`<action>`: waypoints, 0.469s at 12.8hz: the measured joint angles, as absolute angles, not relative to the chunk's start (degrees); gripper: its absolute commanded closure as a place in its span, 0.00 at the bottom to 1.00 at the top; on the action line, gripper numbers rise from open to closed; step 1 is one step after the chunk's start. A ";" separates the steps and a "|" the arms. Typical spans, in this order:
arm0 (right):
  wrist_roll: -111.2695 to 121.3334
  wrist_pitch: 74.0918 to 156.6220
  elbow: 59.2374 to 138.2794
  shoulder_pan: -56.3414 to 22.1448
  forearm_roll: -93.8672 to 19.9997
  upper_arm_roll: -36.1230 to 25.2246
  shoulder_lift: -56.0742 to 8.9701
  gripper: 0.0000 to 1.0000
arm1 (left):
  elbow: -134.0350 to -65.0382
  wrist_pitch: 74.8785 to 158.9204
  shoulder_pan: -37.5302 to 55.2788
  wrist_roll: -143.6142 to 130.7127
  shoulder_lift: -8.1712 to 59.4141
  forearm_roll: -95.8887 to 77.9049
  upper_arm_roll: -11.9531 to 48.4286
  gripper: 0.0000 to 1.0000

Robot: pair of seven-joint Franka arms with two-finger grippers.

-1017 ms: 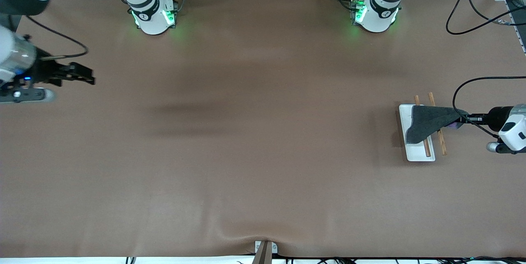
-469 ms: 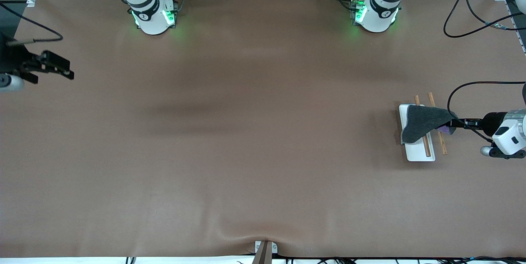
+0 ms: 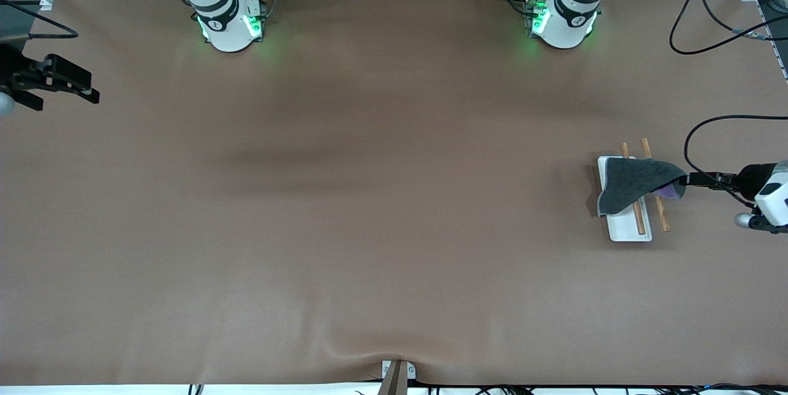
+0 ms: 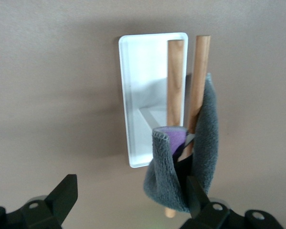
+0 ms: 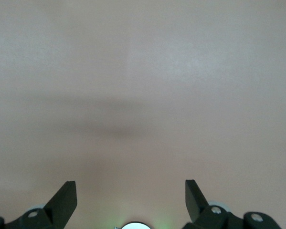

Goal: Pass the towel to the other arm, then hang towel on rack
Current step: 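Lower the towel onto the rack rods and open the left gripper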

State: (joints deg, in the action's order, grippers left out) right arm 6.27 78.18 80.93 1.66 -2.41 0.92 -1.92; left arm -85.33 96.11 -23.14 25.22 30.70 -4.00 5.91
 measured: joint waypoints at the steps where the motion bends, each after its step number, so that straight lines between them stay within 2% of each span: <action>1: 6.27 77.97 80.89 1.60 -2.42 0.97 -1.73 0.00 | -85.38 96.50 -23.75 26.89 30.87 -4.13 5.93 0.00; 4: 6.27 79.14 81.79 1.04 -2.42 1.28 -1.10 0.00 | -85.47 97.21 -25.24 30.90 32.11 -5.41 5.94 0.00; 6: 6.27 82.12 84.74 0.98 -2.42 1.28 0.68 0.00 | -85.49 97.84 -26.11 33.54 32.90 -6.58 5.95 0.20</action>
